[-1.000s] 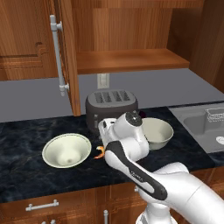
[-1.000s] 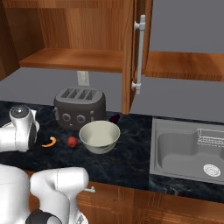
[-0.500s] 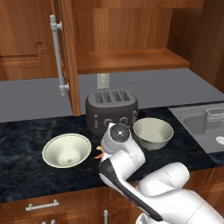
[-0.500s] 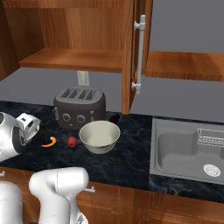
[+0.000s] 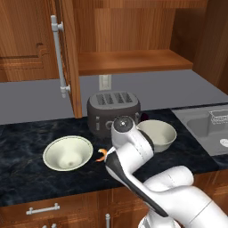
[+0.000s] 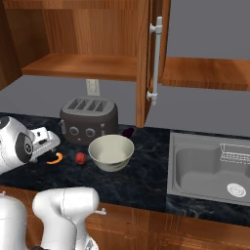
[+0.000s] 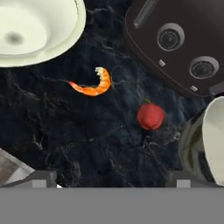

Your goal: Pick both bowls and place them on the counter. Then place the bell pepper in one bowl and place the shrimp in the other bowl.

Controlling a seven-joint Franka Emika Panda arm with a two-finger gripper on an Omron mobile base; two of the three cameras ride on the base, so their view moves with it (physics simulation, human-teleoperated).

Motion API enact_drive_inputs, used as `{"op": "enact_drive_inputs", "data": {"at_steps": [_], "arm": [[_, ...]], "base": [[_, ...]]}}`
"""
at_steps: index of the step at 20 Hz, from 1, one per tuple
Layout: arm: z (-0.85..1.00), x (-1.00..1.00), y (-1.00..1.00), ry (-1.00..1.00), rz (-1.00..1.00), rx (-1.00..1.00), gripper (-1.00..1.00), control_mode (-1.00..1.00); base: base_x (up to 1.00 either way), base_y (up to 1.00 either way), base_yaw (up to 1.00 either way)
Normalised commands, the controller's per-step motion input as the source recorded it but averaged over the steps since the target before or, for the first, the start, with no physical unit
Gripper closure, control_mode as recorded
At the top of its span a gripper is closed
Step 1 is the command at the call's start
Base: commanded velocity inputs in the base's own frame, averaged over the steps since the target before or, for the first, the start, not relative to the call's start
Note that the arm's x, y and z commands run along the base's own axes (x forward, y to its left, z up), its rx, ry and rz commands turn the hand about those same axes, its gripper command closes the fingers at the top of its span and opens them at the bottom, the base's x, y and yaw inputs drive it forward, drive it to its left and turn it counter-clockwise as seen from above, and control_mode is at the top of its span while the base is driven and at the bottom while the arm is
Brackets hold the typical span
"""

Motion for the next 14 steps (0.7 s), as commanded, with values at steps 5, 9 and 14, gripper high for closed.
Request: {"op": "enact_drive_inputs", "data": {"at_steps": [5, 9, 14], "arm": [[-0.10, 0.00, -0.36, 0.05, -0.16, 0.23, -1.00, -1.00], [-0.20, 0.00, -0.16, 0.00, -0.18, 0.20, -1.00, -1.00], [-0.23, 0.00, -0.01, 0.00, -0.24, 0.16, -1.00, -1.00]], "base": [[0.00, 0.00, 0.00], [0.00, 0.00, 0.00], [0.00, 0.00, 0.00]]}}
